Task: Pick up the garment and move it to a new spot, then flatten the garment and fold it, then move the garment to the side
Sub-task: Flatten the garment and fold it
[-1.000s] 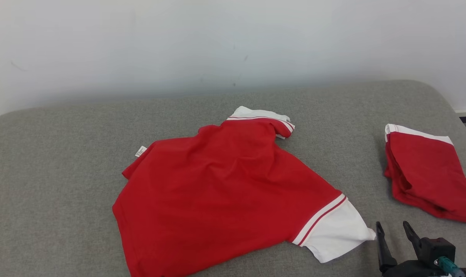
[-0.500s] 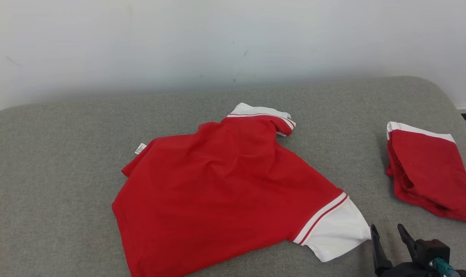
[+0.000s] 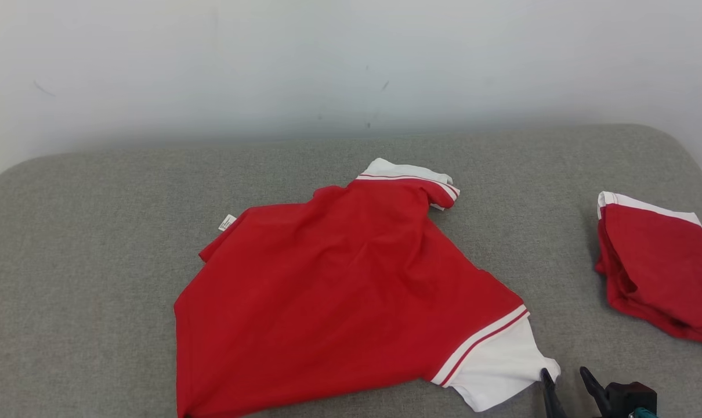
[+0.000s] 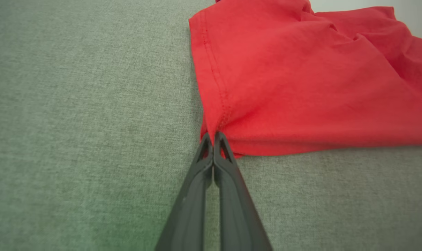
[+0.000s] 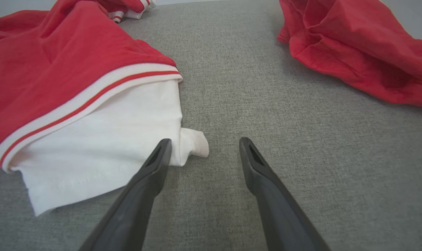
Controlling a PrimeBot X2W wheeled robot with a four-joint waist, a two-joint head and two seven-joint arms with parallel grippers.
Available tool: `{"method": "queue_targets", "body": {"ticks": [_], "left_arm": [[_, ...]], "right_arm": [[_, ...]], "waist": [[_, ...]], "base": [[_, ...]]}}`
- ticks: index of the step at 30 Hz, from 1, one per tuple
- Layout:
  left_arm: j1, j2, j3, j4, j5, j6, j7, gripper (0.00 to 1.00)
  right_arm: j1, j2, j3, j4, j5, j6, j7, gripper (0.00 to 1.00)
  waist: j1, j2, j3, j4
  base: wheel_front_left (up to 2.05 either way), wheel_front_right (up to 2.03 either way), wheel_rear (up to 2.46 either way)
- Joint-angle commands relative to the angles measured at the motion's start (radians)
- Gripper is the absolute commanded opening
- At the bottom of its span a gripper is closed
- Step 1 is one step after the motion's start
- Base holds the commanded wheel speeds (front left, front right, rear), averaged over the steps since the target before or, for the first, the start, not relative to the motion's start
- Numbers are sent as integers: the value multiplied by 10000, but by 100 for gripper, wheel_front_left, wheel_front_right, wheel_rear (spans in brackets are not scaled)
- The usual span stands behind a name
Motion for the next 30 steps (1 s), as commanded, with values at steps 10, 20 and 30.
{"method": "queue_targets", "body": {"ticks": [10,20,30], "left_arm": [[274,11,-159,19,-130,-39,1,0],[132,11,-312,-39,-222,-31,1,0],[198,11,-423,-69,-237,-64,1,0]], "right_arm": [[-41,-250,636,-415,-172,-14,3,100],[-187,-384,1489,-11,183,-14,3,100],[-339,-409,1828,400,633,-14,3,30]], "waist": [[0,0,-44,114],[0,0,0,94],[0,0,-31,204]], "base": [[0,0,0],[0,0,0],[0,0,0]]}}
